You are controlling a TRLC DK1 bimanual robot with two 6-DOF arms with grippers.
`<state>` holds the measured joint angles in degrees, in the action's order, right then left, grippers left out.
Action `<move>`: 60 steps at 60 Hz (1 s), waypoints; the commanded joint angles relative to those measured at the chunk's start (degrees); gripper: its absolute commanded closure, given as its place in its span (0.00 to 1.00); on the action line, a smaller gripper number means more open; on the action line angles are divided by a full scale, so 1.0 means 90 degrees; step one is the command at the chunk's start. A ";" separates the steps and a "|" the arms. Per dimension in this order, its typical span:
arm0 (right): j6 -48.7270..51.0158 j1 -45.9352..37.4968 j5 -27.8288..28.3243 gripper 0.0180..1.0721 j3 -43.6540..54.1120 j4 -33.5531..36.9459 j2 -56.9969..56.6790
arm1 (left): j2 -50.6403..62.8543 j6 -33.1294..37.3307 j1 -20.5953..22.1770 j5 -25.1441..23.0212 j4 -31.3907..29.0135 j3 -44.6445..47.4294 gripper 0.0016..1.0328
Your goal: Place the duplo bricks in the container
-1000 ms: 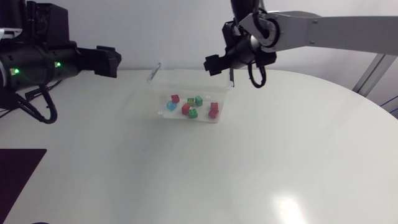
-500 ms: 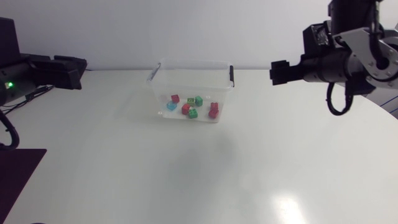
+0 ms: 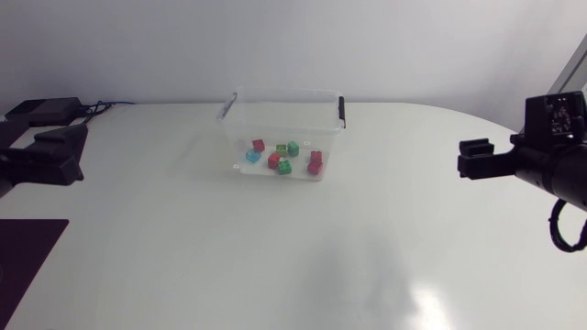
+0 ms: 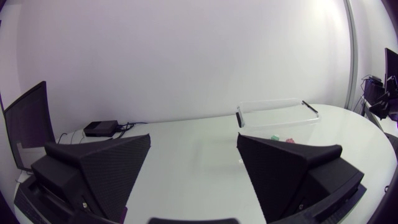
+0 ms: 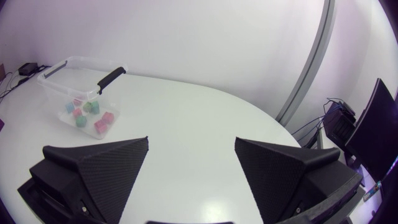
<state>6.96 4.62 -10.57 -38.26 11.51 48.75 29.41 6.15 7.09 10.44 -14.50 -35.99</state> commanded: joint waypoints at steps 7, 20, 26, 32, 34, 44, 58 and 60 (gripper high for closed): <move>0.0301 -0.0230 -0.0007 0.05 0.0540 -0.0058 -0.0681 | -0.0689 0.0195 -0.0124 0.0012 0.0098 0.0561 0.05; 0.0379 -0.0406 0.0090 0.05 0.1038 -0.0077 -0.1433 | -0.1441 0.0420 -0.0339 0.0012 0.0098 0.0991 0.05; 0.0369 -0.0406 0.0022 0.05 0.1282 -0.0097 -0.1696 | -0.1793 0.0547 -0.0349 0.0012 0.0088 0.1206 0.05; 0.0369 -0.0416 -0.0037 0.05 0.1419 -0.0097 -0.1891 | -0.2018 0.0664 -0.0437 0.0012 0.0098 0.1352 0.05; 0.0379 -0.0436 -0.0056 0.05 0.1468 -0.0097 -0.1989 | -0.2076 0.0693 -0.0495 0.0012 0.0107 0.1391 0.05; 0.0316 -0.0478 0.0023 0.05 0.1825 -0.0198 -0.2539 | -0.2311 0.0601 -0.0602 -0.0097 0.0256 0.1705 0.05; 0.0033 -0.0487 0.0322 0.05 0.2455 -0.0479 -0.3287 | -0.2560 0.0267 -0.0650 -0.0373 0.0608 0.2301 0.05; -0.0010 -0.0489 0.0368 0.05 0.2551 -0.0522 -0.3400 | -0.2598 0.0216 -0.0658 -0.0415 0.0662 0.2392 0.05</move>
<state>8.67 0.62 -7.88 -17.89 8.38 20.23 7.09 10.09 1.87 7.53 -10.22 -16.93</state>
